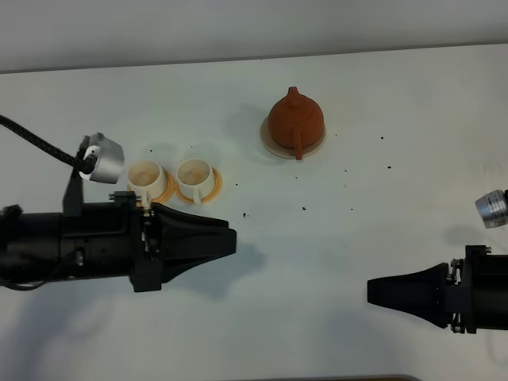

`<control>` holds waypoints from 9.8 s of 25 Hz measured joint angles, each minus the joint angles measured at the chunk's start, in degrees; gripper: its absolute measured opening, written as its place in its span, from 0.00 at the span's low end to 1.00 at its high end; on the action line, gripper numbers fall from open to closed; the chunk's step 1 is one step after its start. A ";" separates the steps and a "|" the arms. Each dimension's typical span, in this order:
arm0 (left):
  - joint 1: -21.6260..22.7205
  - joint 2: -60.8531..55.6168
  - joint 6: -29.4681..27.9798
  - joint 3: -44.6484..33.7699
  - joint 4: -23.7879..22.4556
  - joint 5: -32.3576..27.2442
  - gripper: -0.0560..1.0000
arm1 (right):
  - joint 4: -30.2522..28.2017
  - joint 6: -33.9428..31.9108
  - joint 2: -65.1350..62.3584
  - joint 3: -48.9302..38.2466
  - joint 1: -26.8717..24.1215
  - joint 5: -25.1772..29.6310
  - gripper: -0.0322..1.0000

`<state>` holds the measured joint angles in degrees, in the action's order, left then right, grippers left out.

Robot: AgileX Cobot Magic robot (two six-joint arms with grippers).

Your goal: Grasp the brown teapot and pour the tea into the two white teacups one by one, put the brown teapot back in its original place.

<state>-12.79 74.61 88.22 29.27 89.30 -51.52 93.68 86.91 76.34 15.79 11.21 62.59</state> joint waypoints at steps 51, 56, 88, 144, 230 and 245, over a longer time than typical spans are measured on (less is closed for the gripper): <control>1.72 -56.46 -86.94 0.14 -89.30 -9.57 0.30 | -1.07 0.78 0.15 9.03 0.00 -4.83 0.27; 7.80 -63.15 -86.94 0.14 -89.30 -9.67 0.30 | -1.13 0.78 0.18 10.50 0.00 -5.63 0.27; 16.58 -74.97 -86.94 0.14 -89.30 -9.74 0.30 | -43.82 -48.23 4.69 46.18 19.78 -23.76 0.27; 16.58 -74.97 -86.94 0.14 -90.20 -9.74 0.30 | -97.28 -103.85 61.76 109.59 30.80 2.73 0.38; 16.58 -74.97 -86.94 0.07 -94.67 -9.69 0.30 | -100.37 -107.85 66.70 114.54 30.14 4.85 0.24; 16.58 -74.97 -86.94 0.07 -94.67 -9.69 0.30 | -99.89 -106.76 67.07 114.60 30.14 5.08 0.12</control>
<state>3.78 -0.36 1.28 29.34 -5.37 -61.21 -6.21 -19.85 143.40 130.39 41.35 67.67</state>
